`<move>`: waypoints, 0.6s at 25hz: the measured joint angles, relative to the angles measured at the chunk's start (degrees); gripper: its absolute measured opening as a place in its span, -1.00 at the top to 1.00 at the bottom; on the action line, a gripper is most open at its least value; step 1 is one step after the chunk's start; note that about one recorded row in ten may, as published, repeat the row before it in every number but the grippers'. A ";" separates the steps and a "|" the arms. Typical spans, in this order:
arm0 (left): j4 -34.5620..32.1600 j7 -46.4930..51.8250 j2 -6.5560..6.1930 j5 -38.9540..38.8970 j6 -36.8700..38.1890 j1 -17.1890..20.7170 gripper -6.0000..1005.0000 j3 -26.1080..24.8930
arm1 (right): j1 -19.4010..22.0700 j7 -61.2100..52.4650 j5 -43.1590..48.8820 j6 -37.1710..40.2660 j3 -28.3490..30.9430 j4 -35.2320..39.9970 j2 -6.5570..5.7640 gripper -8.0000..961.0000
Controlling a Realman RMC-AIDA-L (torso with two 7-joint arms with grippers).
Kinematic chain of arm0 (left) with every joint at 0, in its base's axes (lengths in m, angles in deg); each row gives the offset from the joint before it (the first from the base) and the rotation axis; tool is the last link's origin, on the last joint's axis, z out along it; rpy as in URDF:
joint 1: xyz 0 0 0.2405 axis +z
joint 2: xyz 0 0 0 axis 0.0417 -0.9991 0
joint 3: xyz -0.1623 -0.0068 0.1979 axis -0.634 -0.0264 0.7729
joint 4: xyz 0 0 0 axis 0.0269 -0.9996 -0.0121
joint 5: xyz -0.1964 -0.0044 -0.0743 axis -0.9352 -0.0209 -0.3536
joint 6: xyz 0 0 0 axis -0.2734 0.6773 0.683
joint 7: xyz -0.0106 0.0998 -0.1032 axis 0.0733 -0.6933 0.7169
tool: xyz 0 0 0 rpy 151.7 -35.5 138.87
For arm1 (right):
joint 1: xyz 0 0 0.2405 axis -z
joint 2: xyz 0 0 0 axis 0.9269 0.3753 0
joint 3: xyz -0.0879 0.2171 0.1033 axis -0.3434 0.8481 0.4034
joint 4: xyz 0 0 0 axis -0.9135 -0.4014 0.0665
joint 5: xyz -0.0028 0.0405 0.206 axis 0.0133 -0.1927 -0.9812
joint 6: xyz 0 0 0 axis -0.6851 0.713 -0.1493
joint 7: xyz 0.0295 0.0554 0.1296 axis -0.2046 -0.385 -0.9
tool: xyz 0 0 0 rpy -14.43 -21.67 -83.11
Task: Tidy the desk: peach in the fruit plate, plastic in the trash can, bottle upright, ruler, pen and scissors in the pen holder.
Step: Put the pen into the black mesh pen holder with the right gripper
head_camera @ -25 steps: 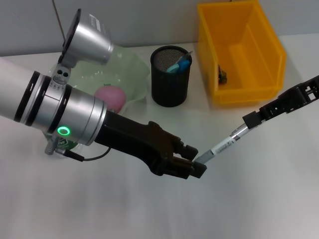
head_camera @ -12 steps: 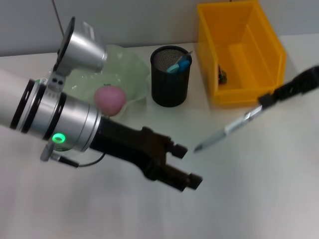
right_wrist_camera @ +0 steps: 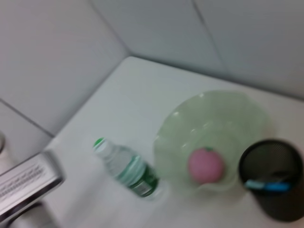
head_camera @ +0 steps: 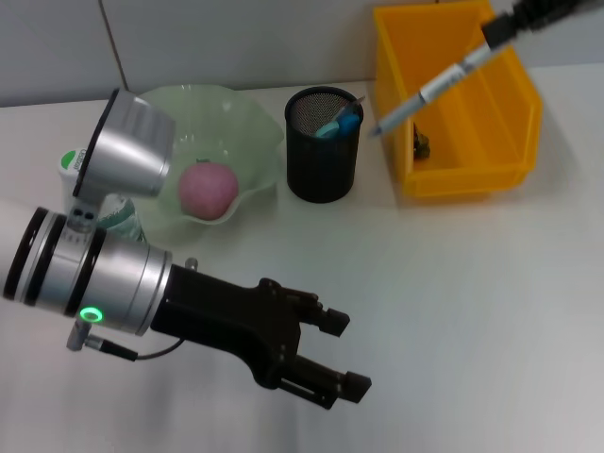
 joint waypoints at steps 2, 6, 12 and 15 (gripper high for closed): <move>1.02 -1.30 -0.09 -0.58 0.69 0.38 -0.72 -0.11 | -2.63 -0.57 3.06 -1.18 -0.10 0.18 -0.01 0.63; 1.34 -3.30 -0.08 -1.56 1.47 1.52 -0.72 -0.38 | -7.23 -1.04 9.89 -4.40 -0.19 -0.32 0.51 0.63; 1.63 -4.33 -0.03 -2.34 2.28 2.05 -0.72 -0.40 | -12.47 -3.01 17.20 -10.23 -2.73 -2.10 1.41 0.63; 1.80 -4.48 -0.01 -2.97 2.51 2.28 -0.72 -0.36 | -14.26 -4.00 19.02 -13.56 -6.05 -3.98 2.16 0.63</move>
